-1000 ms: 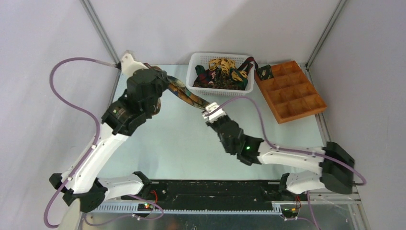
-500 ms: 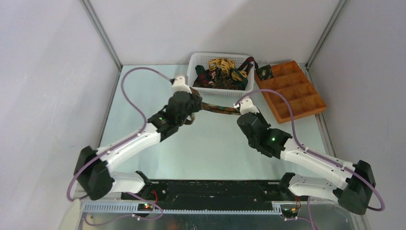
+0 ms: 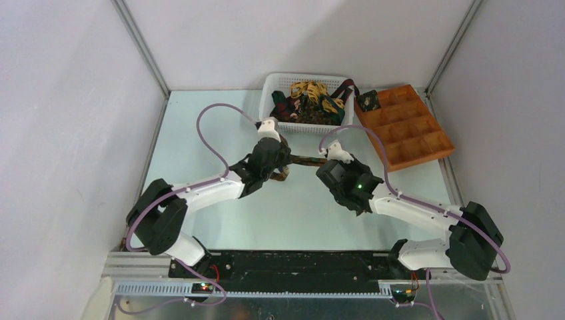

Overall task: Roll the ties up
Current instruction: Place the tie at the center of the board.

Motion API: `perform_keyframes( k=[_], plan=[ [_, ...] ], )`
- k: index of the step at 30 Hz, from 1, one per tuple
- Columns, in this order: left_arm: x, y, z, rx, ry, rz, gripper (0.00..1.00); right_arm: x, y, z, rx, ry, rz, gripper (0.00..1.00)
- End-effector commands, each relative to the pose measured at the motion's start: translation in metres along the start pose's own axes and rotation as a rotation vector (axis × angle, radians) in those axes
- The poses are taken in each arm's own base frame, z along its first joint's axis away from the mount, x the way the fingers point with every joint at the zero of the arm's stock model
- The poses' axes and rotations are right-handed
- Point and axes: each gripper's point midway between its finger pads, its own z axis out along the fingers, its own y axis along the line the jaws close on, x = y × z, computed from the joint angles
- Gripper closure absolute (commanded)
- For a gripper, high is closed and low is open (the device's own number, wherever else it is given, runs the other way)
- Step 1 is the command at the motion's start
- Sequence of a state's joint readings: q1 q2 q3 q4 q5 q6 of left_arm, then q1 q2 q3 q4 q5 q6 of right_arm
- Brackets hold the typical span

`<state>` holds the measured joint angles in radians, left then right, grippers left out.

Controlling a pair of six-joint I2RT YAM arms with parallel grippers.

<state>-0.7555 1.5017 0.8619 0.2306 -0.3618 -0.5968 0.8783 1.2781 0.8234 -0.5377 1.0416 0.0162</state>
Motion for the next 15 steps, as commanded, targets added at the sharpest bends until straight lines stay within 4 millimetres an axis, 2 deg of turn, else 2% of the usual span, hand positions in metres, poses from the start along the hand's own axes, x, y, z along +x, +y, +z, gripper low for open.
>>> perform_keyframes(
  k=[1, 5, 8, 10, 12, 15],
  plan=[
    [-0.007, -0.001, 0.007, -0.005, -0.043, -0.002, 0.91, -0.004, -0.036, 0.001, 0.170, 0.014, -0.037, 1.00],
    [0.000, -0.005, 0.010, 0.010, -0.022, -0.003, 0.98, 0.002, -0.048, 0.007, 0.226, 0.058, -0.093, 1.00],
    [0.002, 0.002, 0.007, -0.021, -0.026, -0.001, 1.00, 0.001, -0.034, 0.013, 0.214, 0.065, -0.106, 1.00],
    [-0.001, 0.017, 0.002, -0.075, -0.050, 0.002, 1.00, -0.002, -0.013, 0.019, 0.158, 0.053, -0.106, 1.00],
    [-0.005, 0.031, -0.005, -0.131, -0.082, 0.003, 1.00, -0.006, 0.016, 0.022, 0.097, 0.032, -0.114, 0.96],
    [-0.014, 0.046, -0.013, -0.185, -0.124, 0.008, 1.00, -0.009, 0.063, 0.027, -0.007, 0.031, -0.136, 0.84]
  ],
)
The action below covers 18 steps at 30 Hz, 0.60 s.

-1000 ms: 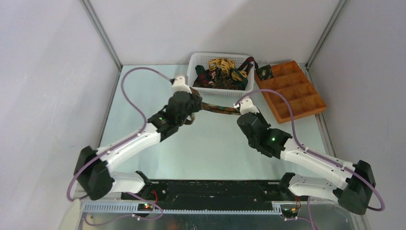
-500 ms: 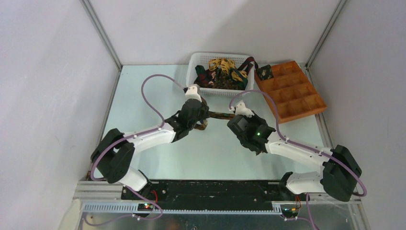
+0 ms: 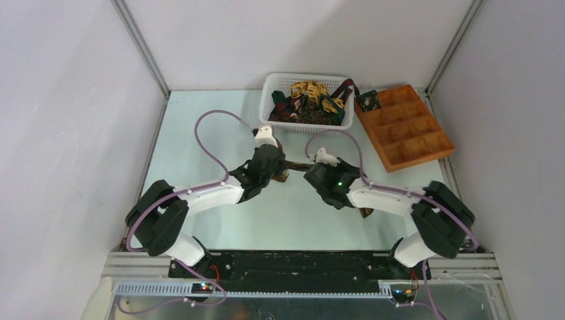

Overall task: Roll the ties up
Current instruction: Place the tie at the center of the board.

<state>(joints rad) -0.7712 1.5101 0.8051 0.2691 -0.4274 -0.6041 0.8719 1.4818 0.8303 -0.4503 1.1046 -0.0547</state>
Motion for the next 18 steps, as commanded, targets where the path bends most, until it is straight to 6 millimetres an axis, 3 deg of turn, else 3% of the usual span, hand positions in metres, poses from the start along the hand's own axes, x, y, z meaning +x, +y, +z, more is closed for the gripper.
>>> perform_keyframes(
  k=[1, 5, 8, 12, 13, 18],
  plan=[
    [-0.031, 0.034, -0.014, -0.136, -0.121, 0.001, 1.00, -0.026, 0.047, -0.004, -0.096, -0.051, 0.033, 0.82],
    [-0.037, 0.046, -0.020, -0.183, -0.148, 0.011, 1.00, -0.044, 0.096, -0.019, -0.217, -0.104, 0.062, 0.67],
    [-0.043, 0.055, -0.024, -0.211, -0.165, 0.007, 1.00, -0.062, 0.114, -0.037, -0.300, -0.156, 0.125, 0.63],
    [-0.048, 0.065, -0.026, -0.230, -0.177, -0.002, 1.00, -0.083, 0.120, -0.061, -0.423, -0.211, 0.246, 0.55],
    [-0.048, 0.066, -0.026, -0.228, -0.175, -0.001, 1.00, -0.088, 0.120, -0.068, -0.469, -0.219, 0.294, 0.45],
    [-0.045, 0.060, -0.021, -0.191, -0.154, 0.026, 1.00, -0.096, 0.105, -0.083, -0.594, -0.200, 0.471, 0.39]
  ],
)
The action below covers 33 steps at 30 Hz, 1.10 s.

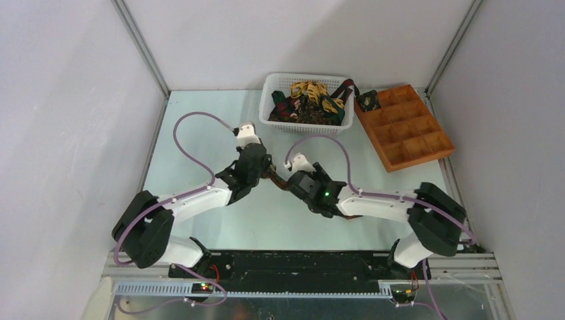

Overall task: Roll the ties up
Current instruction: Place the tie at the center of the board.

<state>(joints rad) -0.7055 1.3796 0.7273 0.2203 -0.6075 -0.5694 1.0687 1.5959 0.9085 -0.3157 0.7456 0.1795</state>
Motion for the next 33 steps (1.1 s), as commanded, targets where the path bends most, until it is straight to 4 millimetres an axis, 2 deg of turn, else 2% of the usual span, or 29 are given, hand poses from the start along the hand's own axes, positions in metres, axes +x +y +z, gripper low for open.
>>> perform_keyframes(
  k=[1, 4, 6, 7, 11, 14, 18, 26, 27, 33],
  plan=[
    [-0.010, -0.005, 0.000, 0.028, -0.025, 0.014, 1.00, -0.041, 0.000, -0.028, -0.163, -0.087, 0.290, 0.38],
    [-0.005, -0.009, 0.003, 0.041, -0.007, 0.025, 1.00, -0.042, -0.010, -0.040, -0.243, -0.082, 0.433, 0.35],
    [-0.004, -0.010, 0.005, 0.044, -0.002, 0.029, 1.00, -0.033, -0.023, -0.041, -0.237, -0.048, 0.548, 0.31],
    [-0.003, -0.010, 0.005, 0.045, 0.001, 0.034, 1.00, -0.019, -0.033, -0.036, -0.208, -0.005, 0.584, 0.32],
    [-0.004, -0.012, 0.005, 0.055, 0.000, 0.047, 0.98, 0.019, -0.054, -0.029, -0.134, 0.099, 0.793, 0.50],
    [-0.007, -0.016, 0.006, 0.066, -0.001, 0.052, 0.91, 0.050, -0.051, -0.023, -0.121, 0.197, 0.915, 0.65],
    [-0.006, -0.022, 0.006, 0.091, 0.002, 0.055, 0.89, 0.077, -0.048, -0.013, -0.100, 0.281, 1.021, 0.75],
    [0.001, -0.036, 0.008, 0.126, 0.028, 0.077, 0.90, 0.088, -0.033, 0.002, -0.128, 0.336, 1.062, 0.92],
    [0.000, -0.039, 0.009, 0.133, 0.029, 0.076, 0.90, 0.091, -0.030, 0.002, -0.130, 0.349, 1.067, 0.98],
    [0.003, -0.051, 0.014, 0.150, 0.053, 0.094, 0.89, 0.114, -0.034, 0.006, -0.039, 0.421, 1.136, 1.00]
  ],
)
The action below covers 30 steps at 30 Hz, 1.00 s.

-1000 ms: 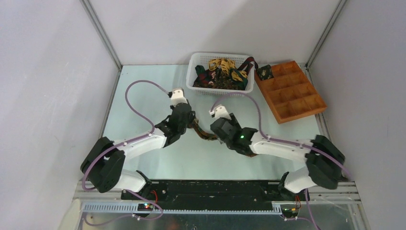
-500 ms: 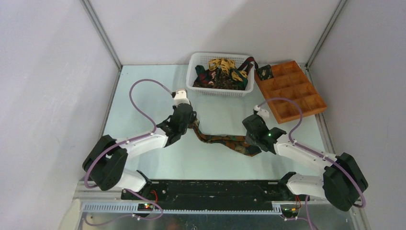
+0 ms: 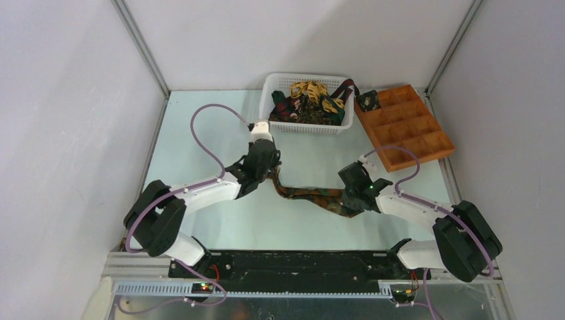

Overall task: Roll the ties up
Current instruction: Place the tie at the center of the board, then flatten out the tie at the center of the board.

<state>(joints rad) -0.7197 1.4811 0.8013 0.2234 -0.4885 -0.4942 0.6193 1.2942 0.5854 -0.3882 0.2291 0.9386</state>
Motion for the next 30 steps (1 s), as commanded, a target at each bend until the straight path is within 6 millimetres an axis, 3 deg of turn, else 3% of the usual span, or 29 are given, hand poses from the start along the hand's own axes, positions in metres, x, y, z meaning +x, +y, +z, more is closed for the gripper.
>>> perform_keyframes(
  k=[1, 5, 11, 17, 21, 25, 26, 30],
  plan=[
    [-0.016, -0.020, 0.005, 0.043, -0.023, 0.008, 0.89, 0.000, -0.017, 0.005, 0.084, -0.004, 0.124, 1.00],
    [-0.013, -0.020, 0.007, 0.041, -0.012, 0.010, 0.80, -0.004, -0.047, 0.004, 0.215, -0.030, 0.211, 1.00],
    [-0.008, -0.015, 0.006, 0.021, 0.003, 0.004, 0.48, -0.006, -0.079, 0.000, 0.348, -0.043, 0.313, 1.00],
    [-0.013, -0.011, -0.001, 0.008, 0.001, -0.010, 0.28, -0.008, -0.088, -0.003, 0.381, -0.050, 0.348, 1.00],
    [-0.029, -0.004, -0.015, 0.000, -0.017, -0.052, 0.20, -0.013, -0.088, -0.007, 0.369, -0.069, 0.347, 1.00],
    [-0.029, 0.028, -0.023, -0.065, -0.015, -0.190, 0.16, -0.022, -0.086, -0.018, 0.339, -0.113, 0.340, 1.00],
    [-0.019, 0.038, -0.025, -0.080, 0.011, -0.209, 0.16, -0.027, -0.085, -0.022, 0.323, -0.135, 0.341, 1.00],
    [-0.012, 0.072, -0.024, -0.107, 0.020, -0.351, 0.16, -0.038, -0.078, -0.035, 0.262, -0.192, 0.325, 1.00]
  ],
)
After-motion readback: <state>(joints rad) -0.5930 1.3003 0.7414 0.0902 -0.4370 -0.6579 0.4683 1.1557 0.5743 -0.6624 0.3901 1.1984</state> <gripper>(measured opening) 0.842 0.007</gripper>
